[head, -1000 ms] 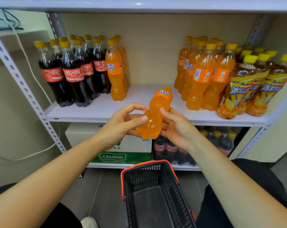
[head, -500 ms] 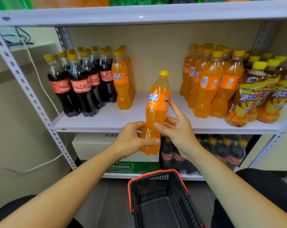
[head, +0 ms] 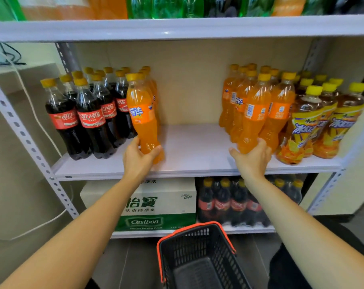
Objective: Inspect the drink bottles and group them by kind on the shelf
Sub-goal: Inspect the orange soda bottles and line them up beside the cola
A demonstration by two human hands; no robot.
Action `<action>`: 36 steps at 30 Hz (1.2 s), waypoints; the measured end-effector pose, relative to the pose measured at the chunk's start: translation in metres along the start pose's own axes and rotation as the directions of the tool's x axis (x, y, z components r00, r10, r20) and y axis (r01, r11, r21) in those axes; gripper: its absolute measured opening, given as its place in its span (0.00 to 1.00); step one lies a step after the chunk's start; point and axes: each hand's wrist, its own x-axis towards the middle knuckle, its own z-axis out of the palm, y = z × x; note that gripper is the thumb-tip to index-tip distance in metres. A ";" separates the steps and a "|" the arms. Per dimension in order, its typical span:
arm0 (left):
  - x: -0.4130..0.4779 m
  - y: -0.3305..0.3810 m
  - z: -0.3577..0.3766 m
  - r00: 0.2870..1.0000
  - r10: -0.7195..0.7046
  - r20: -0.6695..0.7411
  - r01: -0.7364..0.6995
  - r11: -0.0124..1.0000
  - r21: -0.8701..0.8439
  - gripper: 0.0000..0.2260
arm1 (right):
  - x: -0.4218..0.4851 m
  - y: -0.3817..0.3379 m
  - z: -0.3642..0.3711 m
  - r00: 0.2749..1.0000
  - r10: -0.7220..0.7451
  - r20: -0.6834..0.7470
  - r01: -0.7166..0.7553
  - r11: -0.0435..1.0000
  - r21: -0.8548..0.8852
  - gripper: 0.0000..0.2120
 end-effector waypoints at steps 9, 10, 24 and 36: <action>0.026 -0.023 0.010 0.987 0.051 -0.153 -0.021 0.982 0.188 0.27 | 0.041 0.002 0.002 1.000 -0.001 -0.021 -0.002 0.990 -0.141 0.35; 0.027 -0.024 0.011 0.986 0.055 -0.159 -0.024 0.981 0.191 0.26 | 0.043 0.002 0.002 1.000 0.005 -0.023 -0.009 0.987 -0.158 0.33; 0.025 -0.023 0.007 0.987 -0.019 -0.157 0.053 0.975 0.215 0.37 | 0.016 -0.003 0.000 0.967 -0.202 0.154 0.155 0.950 0.272 0.24; -0.027 0.024 0.028 0.994 0.108 0.002 -0.108 0.994 -0.023 0.06 | -0.032 -0.010 -0.013 0.783 -0.170 0.598 -0.244 0.801 0.547 0.18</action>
